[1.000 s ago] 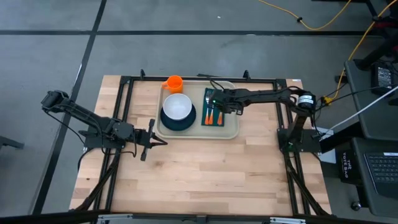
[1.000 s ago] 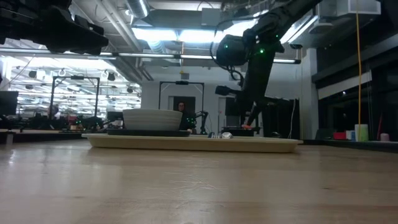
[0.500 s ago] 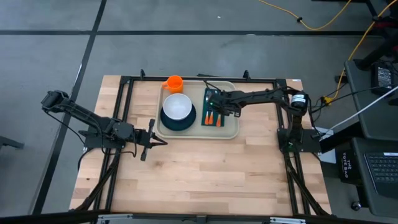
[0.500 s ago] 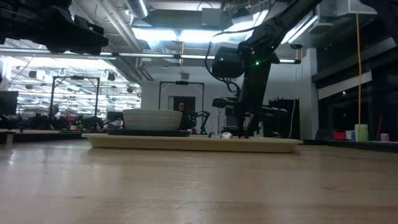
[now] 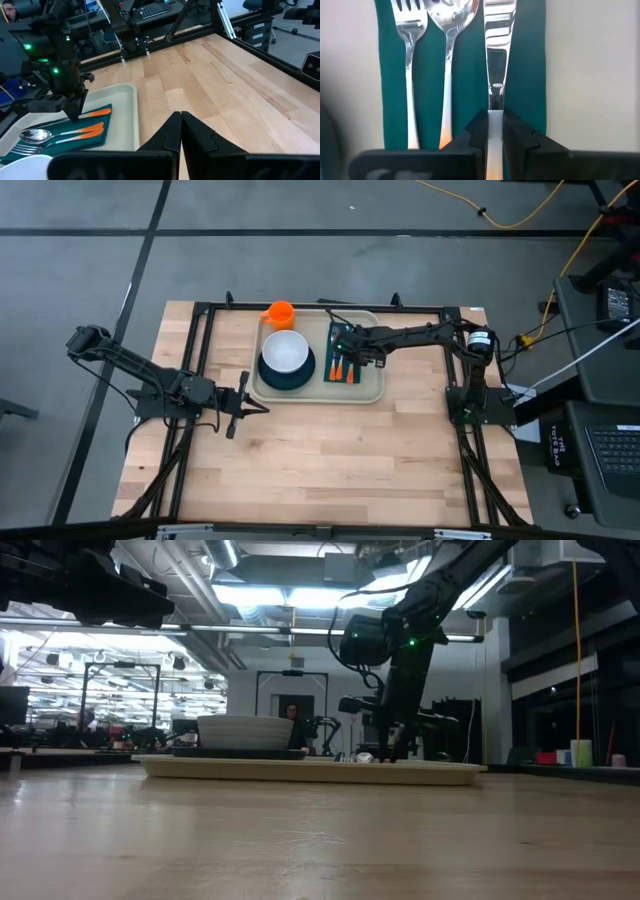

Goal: Set up tray
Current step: Put the orange table knife on top of the green table napkin on the brown serving tray to the right of the orange spoon

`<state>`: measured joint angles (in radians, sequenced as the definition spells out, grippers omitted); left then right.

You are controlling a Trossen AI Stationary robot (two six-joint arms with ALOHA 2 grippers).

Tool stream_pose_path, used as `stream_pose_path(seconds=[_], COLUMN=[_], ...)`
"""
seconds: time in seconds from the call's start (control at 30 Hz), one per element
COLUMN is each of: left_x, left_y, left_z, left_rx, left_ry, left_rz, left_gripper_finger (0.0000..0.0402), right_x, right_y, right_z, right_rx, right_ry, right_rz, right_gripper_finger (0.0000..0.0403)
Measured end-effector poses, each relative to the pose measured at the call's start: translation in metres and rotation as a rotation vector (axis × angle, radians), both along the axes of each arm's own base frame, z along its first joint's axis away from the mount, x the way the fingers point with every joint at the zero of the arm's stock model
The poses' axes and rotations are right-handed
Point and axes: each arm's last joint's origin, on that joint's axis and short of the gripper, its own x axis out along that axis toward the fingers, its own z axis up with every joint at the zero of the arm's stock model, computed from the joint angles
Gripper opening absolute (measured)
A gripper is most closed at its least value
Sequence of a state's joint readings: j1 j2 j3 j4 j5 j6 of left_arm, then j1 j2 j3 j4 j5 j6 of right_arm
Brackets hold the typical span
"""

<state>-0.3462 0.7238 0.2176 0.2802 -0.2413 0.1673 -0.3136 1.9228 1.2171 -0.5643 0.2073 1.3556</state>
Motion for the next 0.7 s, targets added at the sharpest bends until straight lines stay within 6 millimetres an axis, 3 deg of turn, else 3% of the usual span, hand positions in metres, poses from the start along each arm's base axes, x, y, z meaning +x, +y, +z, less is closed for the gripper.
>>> stream_pose_path(seconds=[0.57, 0.7], left_x=[0.0, 0.0], left_y=[0.0, 0.0], left_z=[0.0, 0.0], left_rx=[-0.046, -0.073], left_ry=[0.005, 0.007], left_rz=[0.01, 0.016], left_gripper_finger=[0.0004, 0.0007], right_x=[-0.0012, -0.0011], right_y=[-0.0017, -0.0018], right_z=[-0.0002, -0.0002], right_rx=[0.001, 0.002], right_ry=[0.006, 0.005], right_rz=[-0.005, -0.007], right_gripper_finger=[0.0039, 0.0083])
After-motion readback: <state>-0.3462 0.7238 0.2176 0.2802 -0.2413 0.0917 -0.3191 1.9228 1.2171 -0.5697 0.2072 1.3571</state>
